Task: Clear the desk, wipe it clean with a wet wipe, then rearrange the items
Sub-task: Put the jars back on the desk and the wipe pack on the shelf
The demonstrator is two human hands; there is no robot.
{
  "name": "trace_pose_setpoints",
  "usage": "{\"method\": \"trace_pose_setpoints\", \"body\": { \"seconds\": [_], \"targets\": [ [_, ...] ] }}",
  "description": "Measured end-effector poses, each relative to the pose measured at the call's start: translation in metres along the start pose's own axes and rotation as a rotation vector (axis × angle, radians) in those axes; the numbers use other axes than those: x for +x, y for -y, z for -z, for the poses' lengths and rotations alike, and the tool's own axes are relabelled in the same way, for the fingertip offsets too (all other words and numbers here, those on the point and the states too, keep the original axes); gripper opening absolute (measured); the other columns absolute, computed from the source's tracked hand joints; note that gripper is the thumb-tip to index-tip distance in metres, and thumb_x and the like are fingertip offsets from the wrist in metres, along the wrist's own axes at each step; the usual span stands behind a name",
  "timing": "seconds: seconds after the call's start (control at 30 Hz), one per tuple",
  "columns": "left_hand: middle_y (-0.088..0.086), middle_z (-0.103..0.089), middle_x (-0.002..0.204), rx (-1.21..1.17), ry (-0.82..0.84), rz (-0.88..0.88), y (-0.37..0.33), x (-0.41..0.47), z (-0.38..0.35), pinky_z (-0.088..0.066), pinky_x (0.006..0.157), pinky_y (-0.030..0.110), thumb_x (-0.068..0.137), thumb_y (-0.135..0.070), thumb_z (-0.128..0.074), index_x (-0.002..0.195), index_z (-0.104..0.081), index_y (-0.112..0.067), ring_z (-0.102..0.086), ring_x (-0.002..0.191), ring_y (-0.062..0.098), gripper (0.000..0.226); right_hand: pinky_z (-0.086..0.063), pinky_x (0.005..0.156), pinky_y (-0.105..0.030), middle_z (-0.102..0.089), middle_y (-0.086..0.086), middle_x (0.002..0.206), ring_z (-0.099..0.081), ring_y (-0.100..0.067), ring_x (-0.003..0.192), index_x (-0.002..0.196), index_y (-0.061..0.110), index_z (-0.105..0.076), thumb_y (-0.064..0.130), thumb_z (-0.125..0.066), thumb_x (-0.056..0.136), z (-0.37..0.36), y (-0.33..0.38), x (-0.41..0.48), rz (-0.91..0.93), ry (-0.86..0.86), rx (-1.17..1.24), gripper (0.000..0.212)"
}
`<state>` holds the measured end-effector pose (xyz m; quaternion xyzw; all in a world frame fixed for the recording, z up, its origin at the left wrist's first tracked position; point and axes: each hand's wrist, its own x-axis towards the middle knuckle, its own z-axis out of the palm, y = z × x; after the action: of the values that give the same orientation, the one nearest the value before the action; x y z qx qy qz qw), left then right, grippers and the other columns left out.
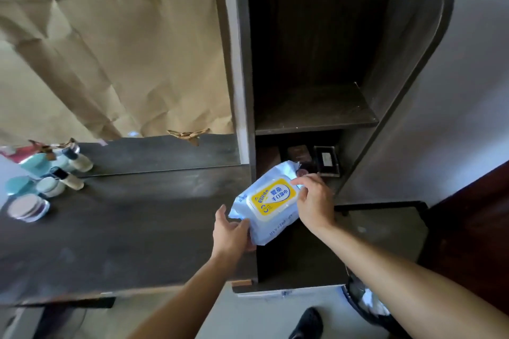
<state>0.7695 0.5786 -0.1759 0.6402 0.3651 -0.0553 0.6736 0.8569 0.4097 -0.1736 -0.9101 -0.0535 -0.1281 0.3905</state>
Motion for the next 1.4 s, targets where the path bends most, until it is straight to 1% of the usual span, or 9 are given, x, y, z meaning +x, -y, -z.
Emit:
{"method": "trace_pose_setpoints", "body": {
  "seconds": [0.2, 0.43, 0.53, 0.67, 0.83, 0.9, 1.0, 1.23, 1.4],
  "targets": [
    [0.025, -0.068, 0.091, 0.031, -0.012, 0.177, 0.046, -0.011, 0.064, -0.056, 0.054, 0.04, 0.076, 0.004, -0.051, 0.114, -0.052, -0.001, -0.07, 0.066, 0.034, 0.039, -0.048, 0.076, -0.029, -0.062, 0.001, 0.097, -0.061, -0.019, 0.09, 0.087, 0.013, -0.07, -0.01, -0.048, 0.078, -0.057, 0.024, -0.055, -0.047, 0.233, -0.014, 0.033],
    [0.027, -0.066, 0.083, -0.052, -0.107, 0.322, 0.089, -0.007, 0.088, -0.057, 0.053, 0.038, 0.076, 0.009, -0.05, 0.118, -0.043, 0.002, -0.062, 0.056, 0.03, 0.042, -0.045, 0.082, -0.027, -0.061, -0.003, 0.105, -0.059, -0.022, 0.097, 0.098, 0.008, -0.071, -0.007, -0.044, 0.082, -0.115, 0.031, -0.062, -0.027, 0.508, -0.069, 0.035],
    [0.017, -0.057, 0.074, -0.089, -0.129, 0.348, 0.095, -0.002, 0.082, -0.058, 0.059, 0.038, 0.079, 0.01, -0.046, 0.114, -0.033, -0.01, -0.053, 0.056, 0.026, 0.043, -0.045, 0.087, -0.032, -0.06, -0.008, 0.111, -0.057, -0.025, 0.103, 0.106, 0.006, -0.068, -0.008, -0.045, 0.082, -0.137, 0.028, -0.05, 0.031, 0.622, -0.123, 0.036],
    [0.017, -0.058, 0.07, -0.079, -0.128, 0.342, 0.094, 0.003, 0.071, -0.055, 0.06, 0.037, 0.082, 0.008, -0.049, 0.094, -0.036, -0.012, -0.057, 0.045, 0.022, 0.027, -0.044, 0.089, -0.033, -0.058, -0.011, 0.112, -0.055, -0.029, 0.105, 0.107, 0.002, -0.066, -0.011, -0.046, 0.078, -0.156, 0.025, -0.03, 0.135, 0.726, -0.114, 0.038],
    [0.018, -0.057, 0.076, 0.1, -0.166, 0.372, 0.089, 0.006, 0.067, -0.05, 0.05, 0.031, 0.082, -0.004, -0.053, 0.091, -0.038, -0.008, -0.054, 0.049, 0.026, 0.018, -0.039, 0.096, -0.031, -0.057, -0.009, 0.121, -0.051, -0.027, 0.112, 0.113, 0.003, -0.064, -0.011, -0.047, 0.079, -0.159, 0.021, -0.018, 0.229, 0.832, -0.12, 0.041],
    [0.011, -0.058, 0.081, 0.359, -0.181, 0.335, 0.085, 0.006, 0.069, -0.047, 0.052, 0.031, 0.08, -0.015, -0.054, 0.087, -0.039, -0.013, -0.057, 0.057, 0.027, 0.016, -0.038, 0.099, -0.031, -0.056, -0.007, 0.126, -0.049, -0.025, 0.118, 0.116, 0.007, -0.064, -0.006, -0.048, 0.08, -0.151, 0.017, -0.016, 0.25, 0.86, -0.106, 0.041],
    [0.002, -0.057, 0.088, 0.835, -0.261, 0.194, 0.07, 0.005, 0.07, -0.041, 0.066, 0.031, 0.083, -0.025, -0.052, 0.096, -0.042, -0.015, -0.054, 0.08, 0.027, 0.019, -0.043, 0.094, -0.03, -0.056, -0.001, 0.125, -0.049, -0.019, 0.118, 0.112, 0.013, -0.067, 0.005, -0.055, 0.082, -0.127, 0.009, -0.013, 0.263, 0.769, -0.1, 0.033],
    [-0.003, -0.065, 0.096, 0.966, -0.197, -0.218, 0.01, 0.021, 0.021, -0.039, 0.064, 0.029, 0.088, -0.026, -0.048, 0.106, -0.052, -0.019, -0.061, 0.088, 0.023, 0.019, -0.053, 0.063, -0.032, -0.062, 0.005, 0.098, -0.061, -0.017, 0.091, 0.099, 0.016, -0.068, 0.015, -0.067, 0.079, -0.047, -0.018, 0.019, 0.351, 0.351, -0.097, 0.02],
    [-0.001, -0.06, 0.092, 0.972, -0.105, -0.469, -0.013, 0.032, -0.026, -0.046, 0.064, 0.032, 0.085, -0.023, -0.049, 0.095, -0.053, -0.016, -0.062, 0.082, 0.026, 0.013, -0.049, 0.081, -0.041, -0.058, 0.0, 0.115, -0.053, -0.026, 0.107, 0.113, 0.018, -0.063, 0.019, -0.071, 0.073, -0.004, -0.05, 0.061, 0.309, 0.21, -0.358, 0.041]
  ]
}}
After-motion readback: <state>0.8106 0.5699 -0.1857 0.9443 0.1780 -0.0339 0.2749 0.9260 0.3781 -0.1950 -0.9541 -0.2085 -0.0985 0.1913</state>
